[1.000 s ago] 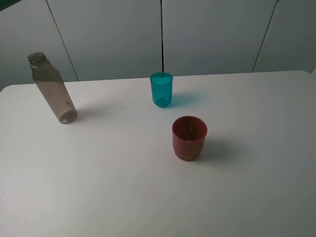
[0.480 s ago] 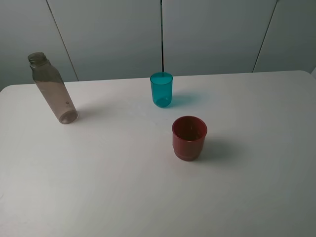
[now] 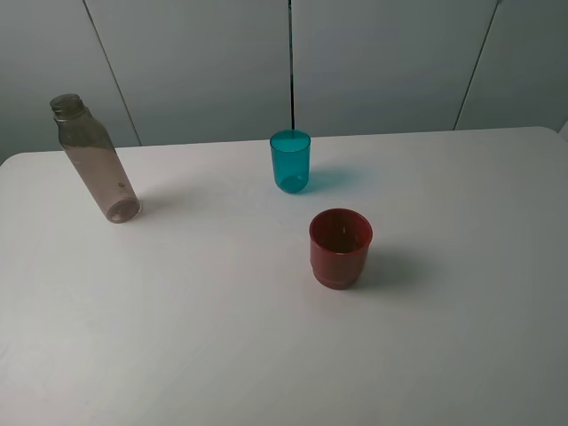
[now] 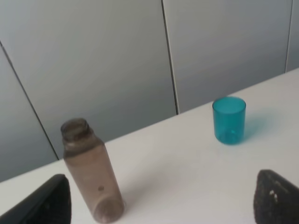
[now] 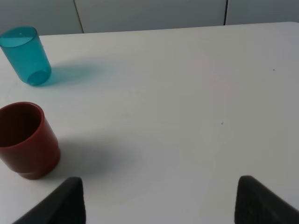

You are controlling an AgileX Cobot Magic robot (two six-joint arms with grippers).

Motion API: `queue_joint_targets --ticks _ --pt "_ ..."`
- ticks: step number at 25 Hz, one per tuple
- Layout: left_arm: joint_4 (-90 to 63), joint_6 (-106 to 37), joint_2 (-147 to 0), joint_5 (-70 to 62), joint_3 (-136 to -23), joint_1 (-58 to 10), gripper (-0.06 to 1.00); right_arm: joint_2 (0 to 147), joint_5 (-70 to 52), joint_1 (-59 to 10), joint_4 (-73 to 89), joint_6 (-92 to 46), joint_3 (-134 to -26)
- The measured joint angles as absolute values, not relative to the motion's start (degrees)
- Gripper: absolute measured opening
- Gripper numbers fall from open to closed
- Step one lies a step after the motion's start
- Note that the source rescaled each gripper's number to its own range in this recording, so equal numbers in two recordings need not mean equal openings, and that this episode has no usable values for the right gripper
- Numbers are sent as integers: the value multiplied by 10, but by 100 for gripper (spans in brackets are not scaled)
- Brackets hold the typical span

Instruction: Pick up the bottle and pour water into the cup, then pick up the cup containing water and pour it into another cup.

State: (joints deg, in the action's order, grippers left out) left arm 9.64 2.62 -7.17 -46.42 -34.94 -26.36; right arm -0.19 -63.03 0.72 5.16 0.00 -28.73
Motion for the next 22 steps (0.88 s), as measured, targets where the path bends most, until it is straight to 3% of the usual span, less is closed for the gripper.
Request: queue_joint_targets --ticks 8,22 --pt "61 0 -4 -638 -349 -261 99 -2 -630 7 52 0 -287" --pt "-45 -105 0 -632 -299 -56 99 -2 -630 7 52 -3 -287"
